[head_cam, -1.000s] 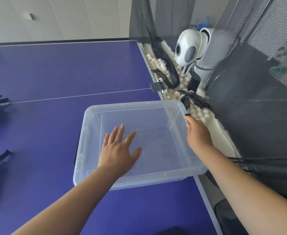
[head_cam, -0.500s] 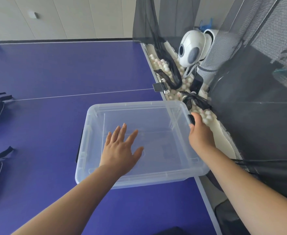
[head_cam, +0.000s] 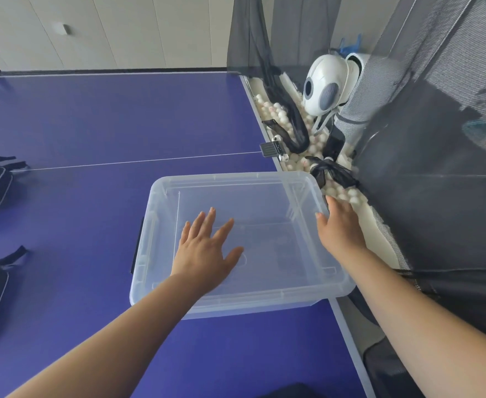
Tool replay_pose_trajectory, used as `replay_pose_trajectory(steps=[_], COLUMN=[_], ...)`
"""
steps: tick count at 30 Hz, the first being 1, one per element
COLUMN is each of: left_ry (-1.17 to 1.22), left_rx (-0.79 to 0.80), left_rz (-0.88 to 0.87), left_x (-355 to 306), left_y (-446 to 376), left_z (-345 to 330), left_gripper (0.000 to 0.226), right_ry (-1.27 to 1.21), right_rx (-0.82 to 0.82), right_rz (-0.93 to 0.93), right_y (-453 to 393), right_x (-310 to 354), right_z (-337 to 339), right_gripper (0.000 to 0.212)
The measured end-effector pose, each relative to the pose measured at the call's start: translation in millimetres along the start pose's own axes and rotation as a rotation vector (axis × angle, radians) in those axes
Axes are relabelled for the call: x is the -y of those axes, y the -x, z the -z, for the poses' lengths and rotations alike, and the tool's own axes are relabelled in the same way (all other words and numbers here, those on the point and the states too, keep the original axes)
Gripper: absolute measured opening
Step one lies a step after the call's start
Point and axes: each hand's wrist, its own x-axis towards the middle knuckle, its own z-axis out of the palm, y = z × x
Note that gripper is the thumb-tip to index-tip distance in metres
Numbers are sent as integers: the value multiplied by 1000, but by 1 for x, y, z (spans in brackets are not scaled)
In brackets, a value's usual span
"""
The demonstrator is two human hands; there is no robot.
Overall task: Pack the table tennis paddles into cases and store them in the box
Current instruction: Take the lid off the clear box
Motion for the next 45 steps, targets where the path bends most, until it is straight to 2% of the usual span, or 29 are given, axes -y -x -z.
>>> replay_pose_trajectory(steps=[3, 6, 13, 19, 25, 31, 36, 45], left_ry=[93, 136, 143, 244, 406, 423, 430, 422], left_rx=[-70, -151, -138, -36, -91, -114, -186, -220], left_rz=[25, 129, 382, 514, 552, 553, 541, 512], left_x=[8, 24, 49, 45, 44, 42, 40, 49], left_y=[7, 16, 30, 28, 26, 26, 29, 35], left_z=[5, 8, 21, 31, 41, 42, 43, 57], left_gripper=[69, 59, 62, 62, 56, 56, 57, 67], right_ry=[67, 63, -80, -109, -143, -173, -179, -138], right_rx=[-131, -95, 14, -38, -93, -131, -164, -164], right_rz=[122, 207, 12, 27, 2, 2, 31, 25], right_y=[5, 11, 12, 12, 11, 13, 15, 23], right_x=[2, 8, 10, 7, 6, 9, 17, 32], right_z=[2, 0, -2, -2, -3, -1, 3, 19], right_gripper=[54, 47, 48, 41, 44, 45, 37, 47])
